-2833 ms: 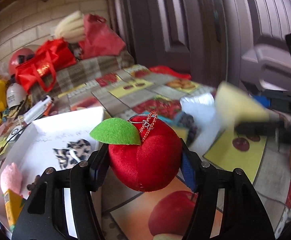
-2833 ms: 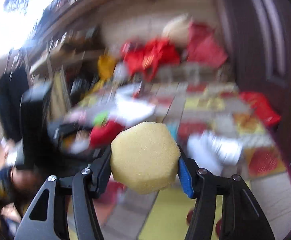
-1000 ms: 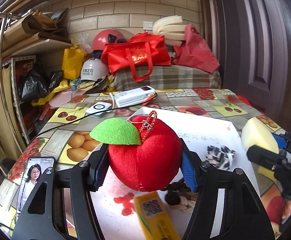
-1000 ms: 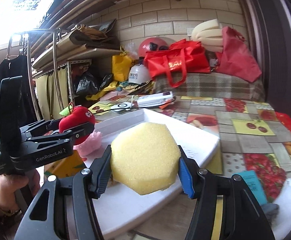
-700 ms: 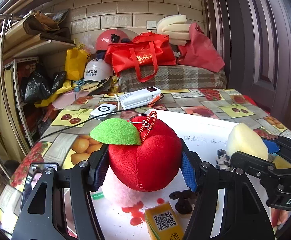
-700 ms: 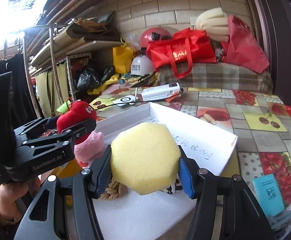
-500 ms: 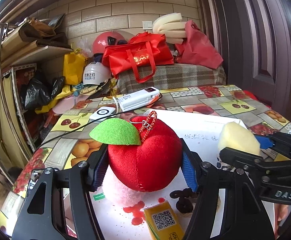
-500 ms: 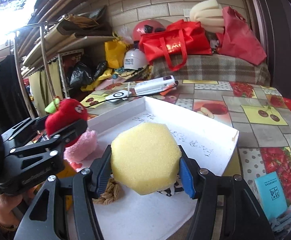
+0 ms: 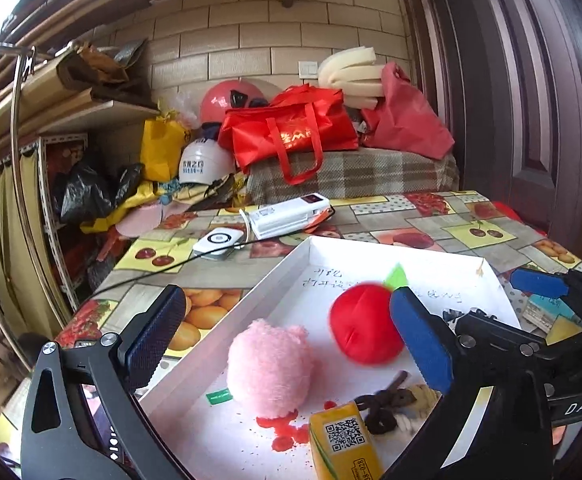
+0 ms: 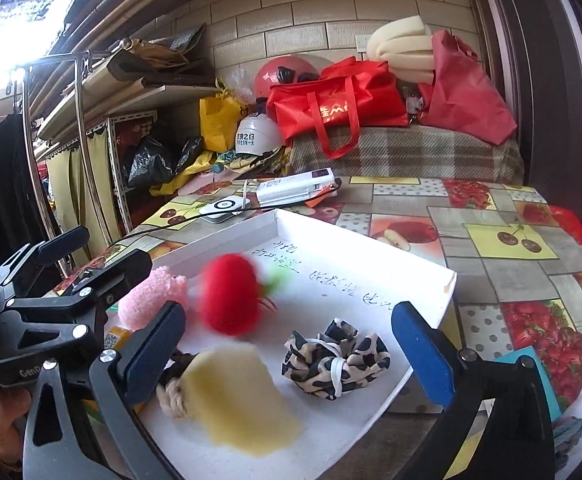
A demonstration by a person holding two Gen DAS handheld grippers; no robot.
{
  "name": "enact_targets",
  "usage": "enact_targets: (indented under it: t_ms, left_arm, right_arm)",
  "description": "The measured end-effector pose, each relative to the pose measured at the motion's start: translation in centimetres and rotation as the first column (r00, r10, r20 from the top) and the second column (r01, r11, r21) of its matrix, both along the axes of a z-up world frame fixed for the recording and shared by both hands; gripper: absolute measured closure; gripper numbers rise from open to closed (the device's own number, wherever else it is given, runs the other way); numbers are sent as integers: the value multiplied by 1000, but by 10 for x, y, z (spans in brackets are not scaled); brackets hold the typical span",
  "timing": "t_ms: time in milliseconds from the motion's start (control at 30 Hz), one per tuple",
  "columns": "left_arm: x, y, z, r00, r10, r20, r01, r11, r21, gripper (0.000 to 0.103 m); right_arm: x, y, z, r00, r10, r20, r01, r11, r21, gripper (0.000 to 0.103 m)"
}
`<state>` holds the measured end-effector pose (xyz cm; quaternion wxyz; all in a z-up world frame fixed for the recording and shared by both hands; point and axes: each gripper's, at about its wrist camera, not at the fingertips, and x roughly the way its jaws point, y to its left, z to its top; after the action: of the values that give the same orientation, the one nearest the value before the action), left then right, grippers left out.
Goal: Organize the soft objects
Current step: 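Lower the apple and sponge into the white tray and open both tools, then grasp the green-backed scouring sponge with the left tool while the right tool grasps a white foam block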
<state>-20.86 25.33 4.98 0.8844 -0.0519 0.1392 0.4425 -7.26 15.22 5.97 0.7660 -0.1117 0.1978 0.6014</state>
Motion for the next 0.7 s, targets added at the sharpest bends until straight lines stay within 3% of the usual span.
enact_targets:
  t_ms: [700]
  left_arm:
    - [-4, -9, 7, 1000, 6, 26, -6, 1000, 9, 0]
  right_arm:
    - [-8, -17, 6, 999, -17, 45, 12, 995, 100, 0]
